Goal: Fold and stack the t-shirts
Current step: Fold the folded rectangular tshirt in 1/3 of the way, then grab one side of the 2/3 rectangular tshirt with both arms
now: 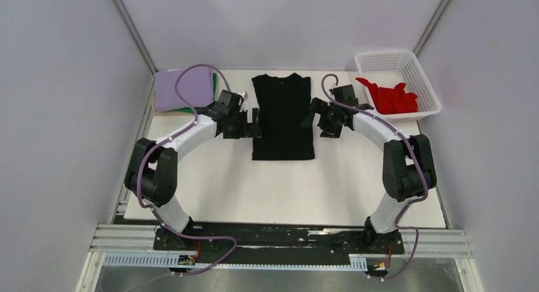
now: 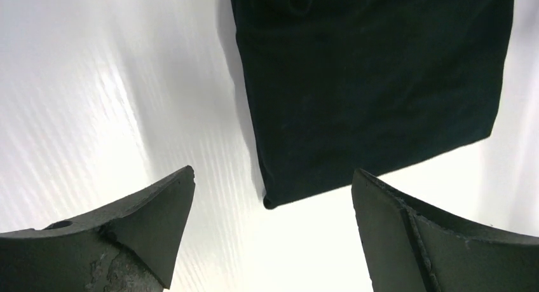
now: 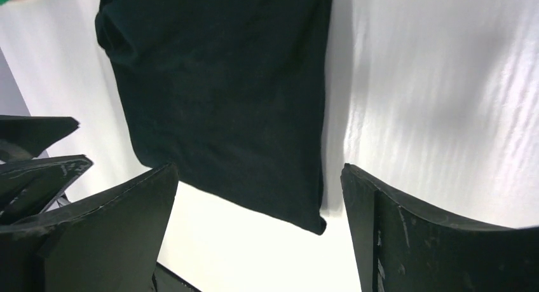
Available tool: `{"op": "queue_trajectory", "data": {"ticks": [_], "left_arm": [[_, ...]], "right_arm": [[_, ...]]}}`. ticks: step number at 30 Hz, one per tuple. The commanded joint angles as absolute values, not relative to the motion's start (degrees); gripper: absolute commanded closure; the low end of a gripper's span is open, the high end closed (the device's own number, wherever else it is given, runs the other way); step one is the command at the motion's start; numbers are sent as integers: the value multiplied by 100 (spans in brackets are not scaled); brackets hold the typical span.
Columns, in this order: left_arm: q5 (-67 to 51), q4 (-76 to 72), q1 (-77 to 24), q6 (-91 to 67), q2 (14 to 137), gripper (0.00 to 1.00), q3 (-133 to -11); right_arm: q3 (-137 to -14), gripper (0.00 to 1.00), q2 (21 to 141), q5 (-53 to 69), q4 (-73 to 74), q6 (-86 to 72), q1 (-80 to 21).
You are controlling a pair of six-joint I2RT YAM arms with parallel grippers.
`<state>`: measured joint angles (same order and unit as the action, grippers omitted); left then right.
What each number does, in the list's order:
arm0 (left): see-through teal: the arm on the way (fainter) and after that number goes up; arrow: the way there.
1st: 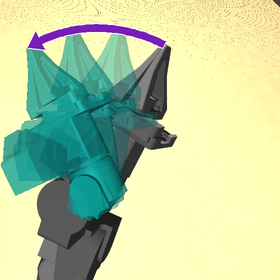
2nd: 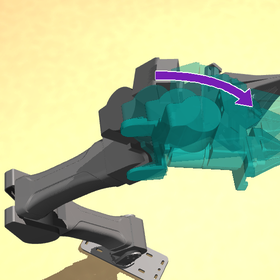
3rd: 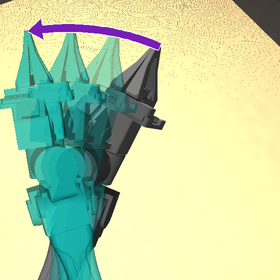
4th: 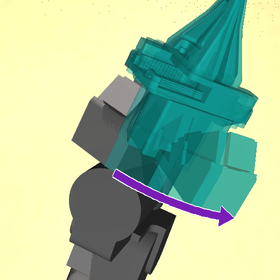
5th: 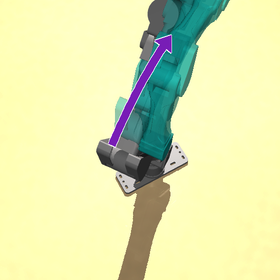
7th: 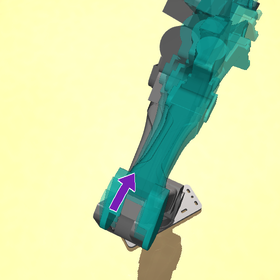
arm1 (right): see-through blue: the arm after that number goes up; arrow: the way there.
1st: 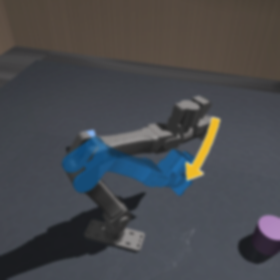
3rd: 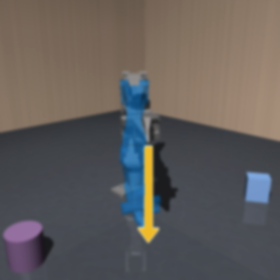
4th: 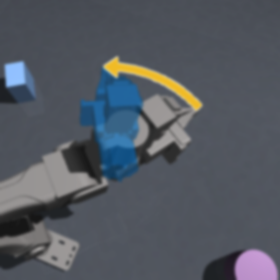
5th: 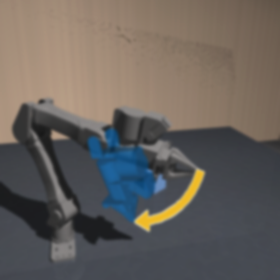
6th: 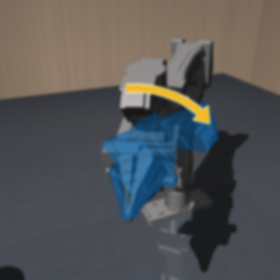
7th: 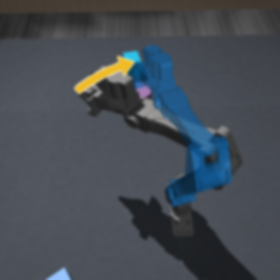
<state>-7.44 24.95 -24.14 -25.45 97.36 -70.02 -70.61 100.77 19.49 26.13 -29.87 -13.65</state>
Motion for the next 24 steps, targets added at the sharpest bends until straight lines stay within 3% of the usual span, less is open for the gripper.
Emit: {"op": "queue_trajectory", "data": {"ticks": [1,7,12,16,20,24], "left_arm": [[-1144,2237,-2466,-2977,9428,0,-6397],[-1234,2058,-2624,-3176,9386,0,-5915],[-1204,1992,-2762,-3256,9573,6,-5800],[-1130,1989,-2802,-3162,9742,21,-5739],[-1047,2037,-2835,-3134,9859,38,-5706],[-1025,1911,-2860,-3171,9952,44,-5612]], "right_arm": [[-6645,0,9722,2083,2236,-2958,-1479],[-5960,1,9493,2133,2146,-3116,-1515],[-5535,13,9409,2197,2105,-3280,-1556],[-5317,34,9330,2094,1957,-3316,-1566],[-5228,41,9391,1992,1870,-3377,-1566],[-5113,49,9496,2127,1663,-3436,-1569]]}}
